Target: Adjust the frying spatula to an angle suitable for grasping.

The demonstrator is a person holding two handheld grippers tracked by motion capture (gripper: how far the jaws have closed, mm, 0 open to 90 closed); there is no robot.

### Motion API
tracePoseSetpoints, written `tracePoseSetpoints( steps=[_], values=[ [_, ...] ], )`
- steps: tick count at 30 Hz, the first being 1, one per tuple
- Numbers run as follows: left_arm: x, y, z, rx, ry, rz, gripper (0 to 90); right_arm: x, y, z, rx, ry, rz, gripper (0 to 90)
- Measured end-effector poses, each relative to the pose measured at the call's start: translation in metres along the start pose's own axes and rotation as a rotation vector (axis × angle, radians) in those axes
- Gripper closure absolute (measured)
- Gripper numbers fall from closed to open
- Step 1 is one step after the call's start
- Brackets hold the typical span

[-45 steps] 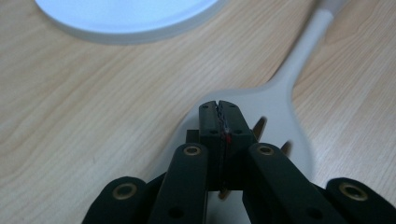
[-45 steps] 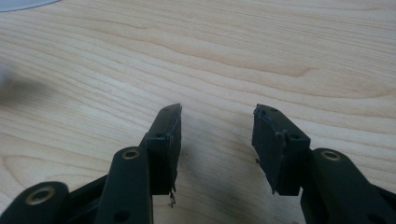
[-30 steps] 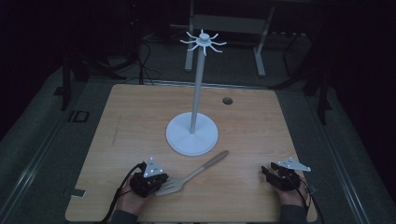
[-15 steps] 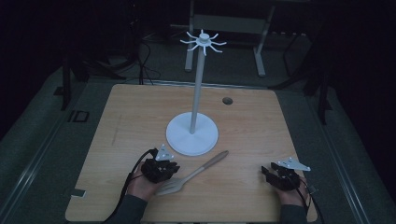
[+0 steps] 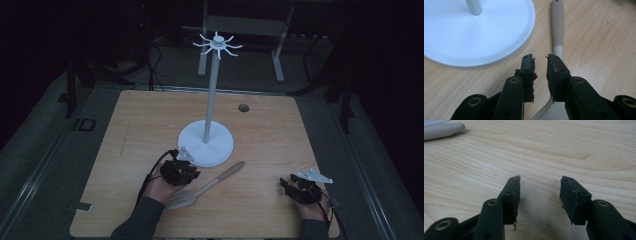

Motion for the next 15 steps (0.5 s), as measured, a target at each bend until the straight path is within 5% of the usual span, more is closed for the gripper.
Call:
tracePoseSetpoints(
  steps=[15],
  values=[
    [-0.020,-0.038,0.027,0.092,-0.062,-0.038,74.9,-0.004,0.003,0.000,-0.042,-0.030,0.009,49.8]
  ],
)
Point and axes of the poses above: each handheld gripper's, and its own axes: y roughly backward along the jaws, z roughly out of its top, x roughly to its left, the point moved 4 cm from there along -y, roughly forward along the jaws, and after that the axes turned 1 degree about y, right-handed, at the moved point
